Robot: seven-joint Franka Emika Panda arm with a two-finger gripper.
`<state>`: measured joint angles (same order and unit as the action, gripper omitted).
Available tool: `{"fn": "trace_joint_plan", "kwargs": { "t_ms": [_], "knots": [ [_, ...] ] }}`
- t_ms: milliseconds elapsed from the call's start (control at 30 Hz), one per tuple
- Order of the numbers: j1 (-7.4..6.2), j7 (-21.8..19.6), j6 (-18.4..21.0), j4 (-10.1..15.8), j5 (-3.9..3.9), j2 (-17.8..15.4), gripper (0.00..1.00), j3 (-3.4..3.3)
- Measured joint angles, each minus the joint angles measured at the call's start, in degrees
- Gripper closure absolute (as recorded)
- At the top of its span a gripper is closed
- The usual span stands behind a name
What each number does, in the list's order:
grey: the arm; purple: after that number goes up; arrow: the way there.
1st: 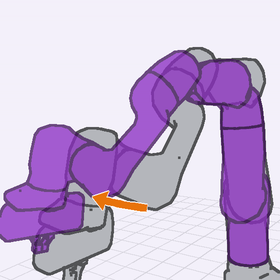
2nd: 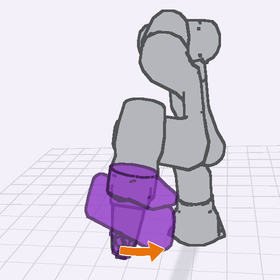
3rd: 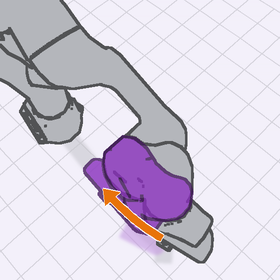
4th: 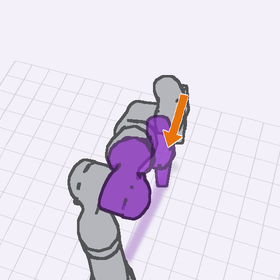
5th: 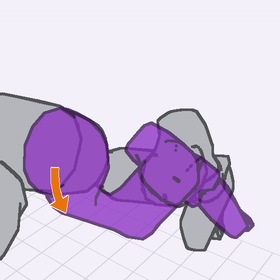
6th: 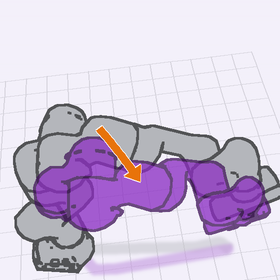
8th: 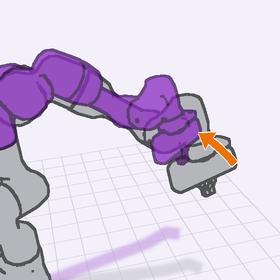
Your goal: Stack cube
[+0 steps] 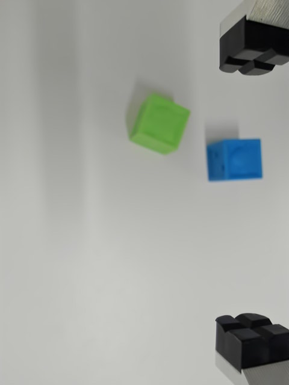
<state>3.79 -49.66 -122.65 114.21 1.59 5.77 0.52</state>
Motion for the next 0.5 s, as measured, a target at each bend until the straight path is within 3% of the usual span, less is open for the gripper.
{"fn": "trace_joint_plan", "kwargs": {
  "t_ms": [500],
  "knots": [
    [0.64,-1.55,-4.47,4.2,-0.16,0.76,0.0,-0.88]
  ]
}}
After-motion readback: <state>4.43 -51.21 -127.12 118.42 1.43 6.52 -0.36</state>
